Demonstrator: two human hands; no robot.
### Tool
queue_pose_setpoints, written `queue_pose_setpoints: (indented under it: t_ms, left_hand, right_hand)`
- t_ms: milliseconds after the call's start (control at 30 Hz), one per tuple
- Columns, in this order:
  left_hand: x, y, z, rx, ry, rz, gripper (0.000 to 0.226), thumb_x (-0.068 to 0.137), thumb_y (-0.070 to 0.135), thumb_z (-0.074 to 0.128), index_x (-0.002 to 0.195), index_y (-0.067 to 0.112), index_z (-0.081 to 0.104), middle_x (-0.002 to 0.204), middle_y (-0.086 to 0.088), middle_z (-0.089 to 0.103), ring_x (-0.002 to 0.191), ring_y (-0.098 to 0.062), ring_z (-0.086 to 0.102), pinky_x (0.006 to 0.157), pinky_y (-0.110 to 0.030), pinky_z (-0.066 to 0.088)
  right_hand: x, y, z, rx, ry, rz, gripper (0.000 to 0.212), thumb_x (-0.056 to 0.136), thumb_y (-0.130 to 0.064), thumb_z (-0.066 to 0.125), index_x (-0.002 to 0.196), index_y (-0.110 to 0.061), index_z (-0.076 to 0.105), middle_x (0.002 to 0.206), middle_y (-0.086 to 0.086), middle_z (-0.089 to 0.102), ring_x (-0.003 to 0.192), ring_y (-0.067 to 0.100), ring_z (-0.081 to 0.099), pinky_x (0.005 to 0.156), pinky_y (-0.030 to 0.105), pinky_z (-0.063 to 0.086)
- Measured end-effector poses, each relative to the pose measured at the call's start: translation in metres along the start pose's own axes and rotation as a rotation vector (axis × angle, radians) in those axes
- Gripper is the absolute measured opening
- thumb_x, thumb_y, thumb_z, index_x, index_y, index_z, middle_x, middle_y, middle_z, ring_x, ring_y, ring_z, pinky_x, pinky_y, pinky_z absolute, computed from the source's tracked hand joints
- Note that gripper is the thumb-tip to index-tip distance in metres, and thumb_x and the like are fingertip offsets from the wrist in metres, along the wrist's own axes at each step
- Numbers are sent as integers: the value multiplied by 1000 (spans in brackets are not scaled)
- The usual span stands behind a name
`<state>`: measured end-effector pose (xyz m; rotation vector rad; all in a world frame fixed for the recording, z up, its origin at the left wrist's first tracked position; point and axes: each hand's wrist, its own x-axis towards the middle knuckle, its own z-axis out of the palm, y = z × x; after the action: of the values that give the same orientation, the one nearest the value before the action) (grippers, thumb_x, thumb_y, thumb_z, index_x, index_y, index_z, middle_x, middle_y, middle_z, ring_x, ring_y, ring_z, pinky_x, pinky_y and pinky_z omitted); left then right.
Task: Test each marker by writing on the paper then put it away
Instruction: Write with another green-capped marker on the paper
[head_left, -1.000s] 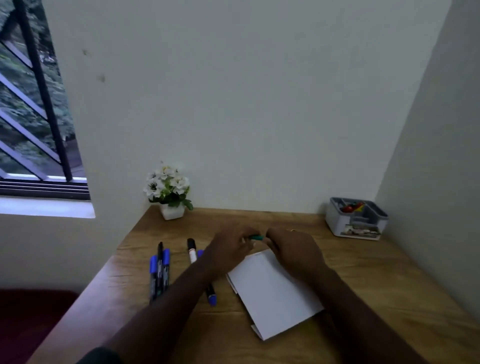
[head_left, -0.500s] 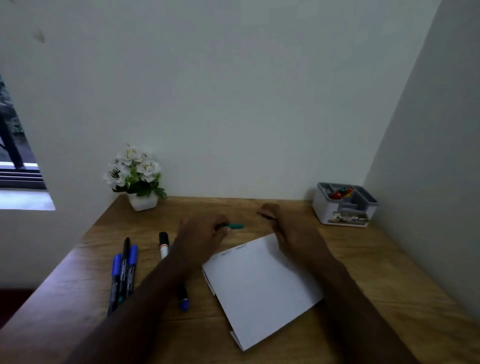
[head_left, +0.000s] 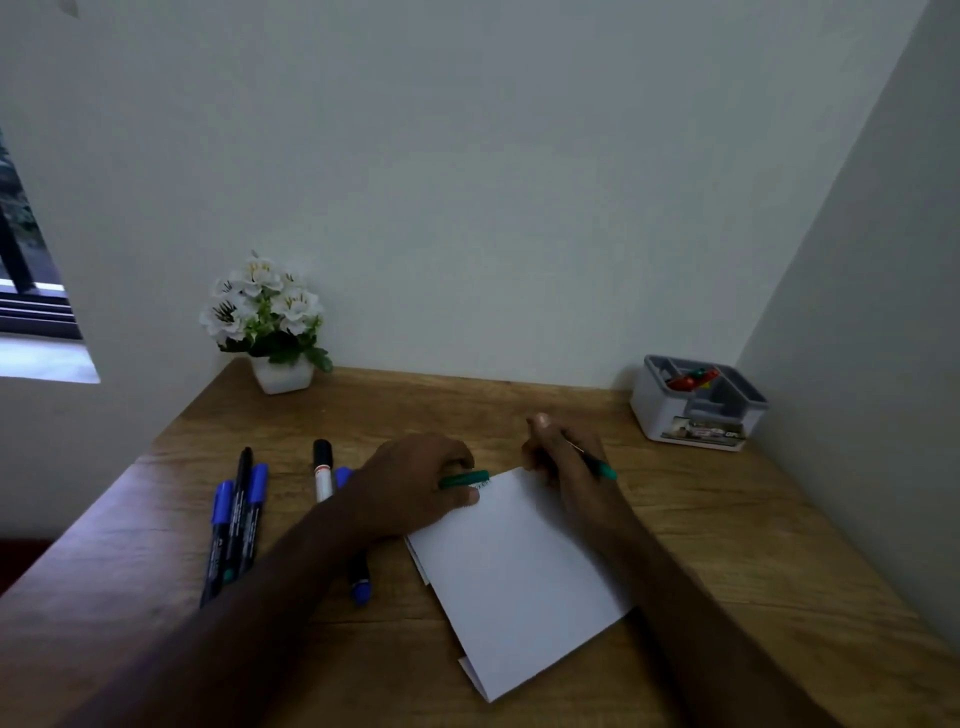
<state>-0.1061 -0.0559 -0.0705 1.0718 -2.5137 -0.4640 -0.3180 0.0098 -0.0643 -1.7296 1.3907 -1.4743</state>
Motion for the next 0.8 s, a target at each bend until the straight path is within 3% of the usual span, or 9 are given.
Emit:
queue_pose_setpoints:
  t_ms: [67, 100, 200, 267, 367, 500, 633, 800]
  left_hand:
    - [-1, 2, -1, -28, -45, -19, 52, 84, 51, 63, 132, 35, 51, 133, 13, 55, 120, -8, 50, 102, -34, 42]
    - [-2, 3, -1, -23, -66, -18, 55, 85, 49, 64, 136, 37, 46, 140, 12, 50, 126, -9, 46, 106, -35, 39]
    - [-2, 5, -5, 25, -156, 7, 53, 91, 43, 59, 141, 41, 42, 153, 8, 36, 140, -13, 33, 115, -43, 27]
    - [-2, 6, -6, 35, -215, 18, 45, 94, 42, 56, 138, 38, 48, 156, 5, 31, 142, -15, 29, 116, -43, 24]
    - [-3, 7, -7, 36, -265, 23, 41, 94, 44, 54, 135, 36, 53, 159, 2, 26, 143, -17, 29, 116, -43, 25]
    - [-3, 10, -7, 48, -278, -1, 44, 94, 46, 54, 137, 37, 50, 160, 2, 24, 144, -19, 28, 117, -44, 24]
    - [-4, 12, -9, 24, -289, -18, 49, 95, 44, 54, 142, 36, 42, 161, 1, 20, 146, -19, 21, 119, -44, 17]
    - [-3, 10, -9, 27, -327, -5, 45, 96, 45, 50, 140, 44, 41, 162, 3, 12, 149, -15, 8, 120, -43, 4]
  right_hand:
    - [-5, 0, 6, -14, 16, 168, 46, 101, -55, 39, 95, -18, 64, 89, 10, 65, 79, 18, 59, 74, 34, 47]
    - [-7, -1, 9, -16, 37, 209, 45, 101, -57, 38, 98, -22, 66, 91, 3, 66, 82, 10, 60, 76, 31, 48]
    - [-10, -8, 10, -19, 71, 210, 28, 101, -33, 53, 87, -14, 68, 80, -2, 64, 75, 3, 58, 69, 24, 46]
    - [-17, -10, 10, -61, 42, 126, 16, 92, -16, 61, 79, -9, 66, 77, -1, 65, 75, 8, 60, 67, 25, 46]
    - [-25, -10, 8, -122, 27, 75, 4, 75, -9, 66, 72, -7, 65, 74, 3, 66, 73, 18, 63, 64, 29, 49]
    - [-16, -11, 12, -105, 88, 185, 17, 73, 1, 65, 62, 4, 52, 60, 11, 57, 57, 17, 51, 56, 32, 43]
    - [-12, -10, 18, -90, 87, 246, 26, 73, 5, 63, 54, -6, 51, 54, 4, 53, 49, 7, 47, 48, 21, 38]
    - [-12, -6, 15, -76, 77, 230, 21, 76, 10, 60, 58, 4, 51, 52, -2, 51, 46, -2, 47, 47, 16, 38]
